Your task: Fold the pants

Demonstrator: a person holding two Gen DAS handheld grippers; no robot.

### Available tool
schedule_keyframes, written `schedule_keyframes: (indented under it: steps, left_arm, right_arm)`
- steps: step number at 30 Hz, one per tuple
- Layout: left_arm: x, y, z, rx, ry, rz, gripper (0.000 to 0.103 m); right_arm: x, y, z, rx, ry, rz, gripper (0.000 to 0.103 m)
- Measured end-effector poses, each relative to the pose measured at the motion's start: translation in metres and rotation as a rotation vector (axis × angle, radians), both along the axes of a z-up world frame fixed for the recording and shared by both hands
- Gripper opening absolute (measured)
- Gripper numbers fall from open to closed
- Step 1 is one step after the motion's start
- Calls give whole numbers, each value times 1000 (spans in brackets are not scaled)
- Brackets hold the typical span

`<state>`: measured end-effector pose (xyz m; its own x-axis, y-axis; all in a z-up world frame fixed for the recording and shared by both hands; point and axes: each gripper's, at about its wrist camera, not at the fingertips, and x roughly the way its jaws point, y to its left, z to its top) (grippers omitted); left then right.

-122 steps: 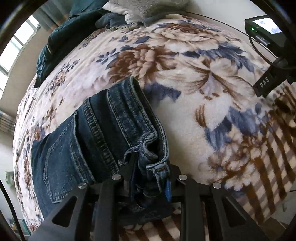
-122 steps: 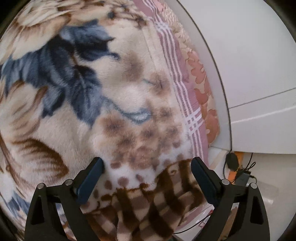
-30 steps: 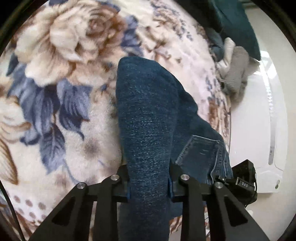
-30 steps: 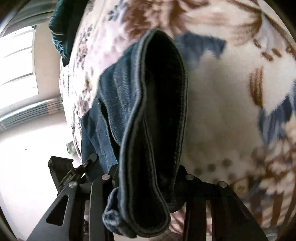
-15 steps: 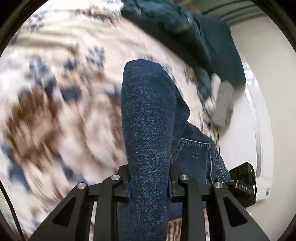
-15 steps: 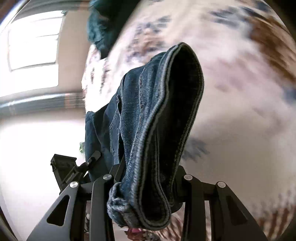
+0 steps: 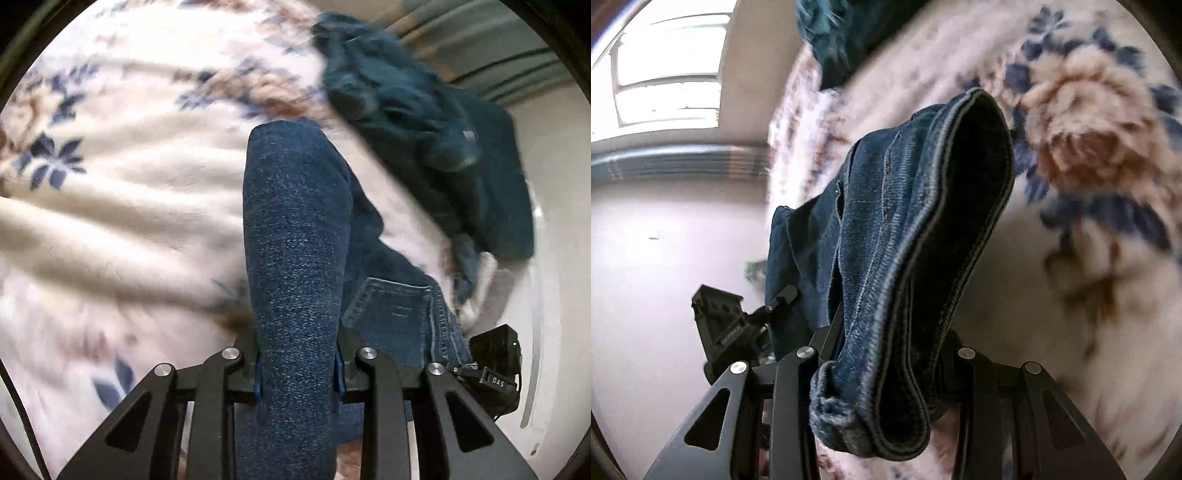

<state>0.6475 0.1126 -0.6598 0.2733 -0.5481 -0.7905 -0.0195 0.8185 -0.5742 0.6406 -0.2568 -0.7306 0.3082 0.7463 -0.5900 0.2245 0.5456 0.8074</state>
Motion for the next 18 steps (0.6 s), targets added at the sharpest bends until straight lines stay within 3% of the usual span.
schedule_keyframes:
  steps: [2,3,7,8,9,10,12,13,16,18]
  left_arm:
    - [5,9,-25,22,59,11,33]
    - [4,12,-32,27,71,14,42]
    - [-14,18,-34,49,74,37,60]
    - [-15,18,-34,60,76,44,60]
    - [-20,18,-30,82,82,55,65]
    - [-20,14,-25,124,85,60,70]
    - [-27,8,-9,242,62,60,78]
    - [-35,0,4,353,30,50,86]
    - [-58,-23,34,601,-67,43,89]
    - [-75,-35,46,627,-79,23,91]
  right_arm:
    - [11,4,-23,-56,46,42,52]
    - [12,6,-33,-90,74,57,63]
    - [14,9,-34,-164,104,80,73]
    - [13,11,-30,-206,114,82,75]
    - [25,14,-27,-237,122,81,84]
    - [12,12,-22,-289,129,84,94]
    - [0,14,-2,-440,122,88,96]
    - [-2,18,8,-510,111,90,96]
    - [-12,37,39,-721,67,92,98]
    - [-20,51,58,-838,50,79,98]
